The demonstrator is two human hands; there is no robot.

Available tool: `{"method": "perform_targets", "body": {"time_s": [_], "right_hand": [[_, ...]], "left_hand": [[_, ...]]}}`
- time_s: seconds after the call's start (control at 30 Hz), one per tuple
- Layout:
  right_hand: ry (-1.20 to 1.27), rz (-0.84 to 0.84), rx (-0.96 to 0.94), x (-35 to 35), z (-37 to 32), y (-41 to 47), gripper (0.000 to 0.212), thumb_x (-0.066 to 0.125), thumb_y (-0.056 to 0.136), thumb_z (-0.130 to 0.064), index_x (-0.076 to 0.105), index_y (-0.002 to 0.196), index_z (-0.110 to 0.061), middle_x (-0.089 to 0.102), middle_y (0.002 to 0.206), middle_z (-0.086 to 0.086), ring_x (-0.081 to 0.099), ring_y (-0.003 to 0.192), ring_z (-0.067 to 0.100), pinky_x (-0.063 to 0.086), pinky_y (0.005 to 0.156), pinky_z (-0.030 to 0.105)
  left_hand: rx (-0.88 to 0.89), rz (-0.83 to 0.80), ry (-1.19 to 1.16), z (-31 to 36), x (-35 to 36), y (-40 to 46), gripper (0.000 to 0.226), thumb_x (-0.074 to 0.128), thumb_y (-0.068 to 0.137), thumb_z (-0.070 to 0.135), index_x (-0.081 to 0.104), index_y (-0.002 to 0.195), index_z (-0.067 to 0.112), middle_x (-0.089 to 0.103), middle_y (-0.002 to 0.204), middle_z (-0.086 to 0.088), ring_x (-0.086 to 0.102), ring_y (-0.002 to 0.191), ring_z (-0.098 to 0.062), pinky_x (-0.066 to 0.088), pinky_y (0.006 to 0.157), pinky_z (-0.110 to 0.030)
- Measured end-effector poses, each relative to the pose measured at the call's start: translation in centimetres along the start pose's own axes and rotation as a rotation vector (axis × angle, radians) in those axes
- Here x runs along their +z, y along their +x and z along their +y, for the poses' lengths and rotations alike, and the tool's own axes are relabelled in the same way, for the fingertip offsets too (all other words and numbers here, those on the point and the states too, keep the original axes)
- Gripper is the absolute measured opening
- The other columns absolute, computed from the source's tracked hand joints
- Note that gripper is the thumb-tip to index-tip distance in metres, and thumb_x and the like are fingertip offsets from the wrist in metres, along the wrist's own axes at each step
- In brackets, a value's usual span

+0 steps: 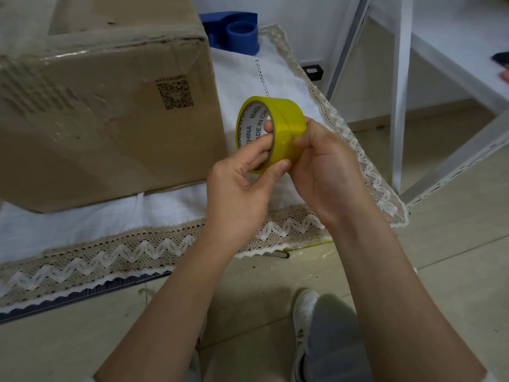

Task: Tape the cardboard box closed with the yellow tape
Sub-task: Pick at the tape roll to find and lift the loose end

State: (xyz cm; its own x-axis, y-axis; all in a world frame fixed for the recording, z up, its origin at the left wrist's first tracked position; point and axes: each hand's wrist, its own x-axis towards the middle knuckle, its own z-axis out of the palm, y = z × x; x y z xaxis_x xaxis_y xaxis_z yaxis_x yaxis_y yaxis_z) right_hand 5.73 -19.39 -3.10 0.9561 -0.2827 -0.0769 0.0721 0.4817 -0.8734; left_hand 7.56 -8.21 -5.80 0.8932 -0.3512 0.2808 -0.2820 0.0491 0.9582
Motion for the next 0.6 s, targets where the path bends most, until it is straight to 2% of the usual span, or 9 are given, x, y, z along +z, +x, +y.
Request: {"method": "perform_targets", "body": {"time_s": [0.07,0.13,0.23,0.27,0.33,0.43,0.53,0.6], "right_hand": [[-0.016,0.017,-0.021,-0.06,0.20,-0.10,0.047,0.027,0.074,0.015,0.065,0.095,-0.003,0.073,0.083,0.005,0.068,0.090,0.021,0.051,0.100,0.046],[-0.002,0.010,-0.016,-0.32,0.25,-0.08,0.050,0.026,0.072,0.016,0.063,0.102,0.001,0.071,0.088,0.009,0.066,0.092,0.022,0.053,0.096,0.040],[0.077,-0.003,0.037,-0.40,-0.04,0.05,0.041,0.034,0.080,0.000,0.057,0.112,0.011,0.062,0.100,0.020,0.055,0.100,0.030,0.042,0.101,0.045],[0.093,0.000,0.049,-0.41,-0.08,0.11,0.037,0.036,0.084,-0.005,0.058,0.110,0.011,0.062,0.100,0.019,0.055,0.100,0.030,0.040,0.102,0.047],[0.051,-0.012,0.028,-0.36,-0.11,0.09,0.035,0.033,0.092,-0.005,0.067,0.095,-0.001,0.070,0.093,0.012,0.062,0.095,0.024,0.044,0.102,0.046],[-0.031,-0.027,-0.003,-0.19,-0.11,-0.10,0.044,0.031,0.093,-0.005,0.073,0.082,-0.012,0.074,0.087,0.006,0.068,0.087,0.019,0.052,0.089,0.036],[-0.066,-0.005,-0.021,-0.23,-0.08,0.04,0.045,0.030,0.089,0.001,0.073,0.087,-0.011,0.074,0.090,0.006,0.068,0.090,0.020,0.055,0.085,0.035],[-0.077,0.009,-0.033,-0.09,-0.04,-0.06,0.045,0.030,0.083,0.006,0.071,0.094,-0.008,0.074,0.094,0.008,0.068,0.096,0.025,0.053,0.096,0.043]], "left_hand": [[0.004,0.004,0.005,0.10,0.03,-0.04,0.038,0.070,0.087,0.004,0.066,0.123,0.012,0.073,0.116,-0.002,0.068,0.110,-0.012,0.054,0.099,-0.039],[0.010,0.010,-0.013,0.29,0.05,-0.07,0.038,0.071,0.086,0.005,0.066,0.122,0.016,0.074,0.114,-0.001,0.069,0.108,-0.011,0.055,0.098,-0.038],[0.018,0.008,-0.041,0.54,0.00,-0.11,0.039,0.070,0.087,0.004,0.064,0.121,0.020,0.074,0.109,0.000,0.070,0.106,-0.011,0.056,0.096,-0.034],[0.018,0.005,-0.047,0.59,-0.01,-0.13,0.039,0.070,0.087,0.004,0.063,0.120,0.022,0.074,0.107,0.002,0.070,0.105,-0.009,0.056,0.095,-0.032],[0.022,0.003,-0.048,0.59,-0.02,-0.13,0.039,0.070,0.087,0.004,0.062,0.118,0.025,0.074,0.105,0.004,0.070,0.104,-0.007,0.055,0.094,-0.029],[0.024,0.003,-0.051,0.48,0.04,-0.14,0.039,0.070,0.086,0.003,0.063,0.119,0.023,0.074,0.107,0.002,0.070,0.104,-0.009,0.055,0.096,-0.031],[0.021,0.006,-0.049,0.43,0.05,-0.09,0.039,0.070,0.086,0.002,0.064,0.119,0.022,0.074,0.107,0.001,0.070,0.104,-0.009,0.055,0.096,-0.033],[0.019,0.010,-0.043,0.38,0.05,-0.08,0.039,0.070,0.086,0.003,0.064,0.120,0.020,0.075,0.108,0.000,0.070,0.105,-0.011,0.055,0.097,-0.036]]}}
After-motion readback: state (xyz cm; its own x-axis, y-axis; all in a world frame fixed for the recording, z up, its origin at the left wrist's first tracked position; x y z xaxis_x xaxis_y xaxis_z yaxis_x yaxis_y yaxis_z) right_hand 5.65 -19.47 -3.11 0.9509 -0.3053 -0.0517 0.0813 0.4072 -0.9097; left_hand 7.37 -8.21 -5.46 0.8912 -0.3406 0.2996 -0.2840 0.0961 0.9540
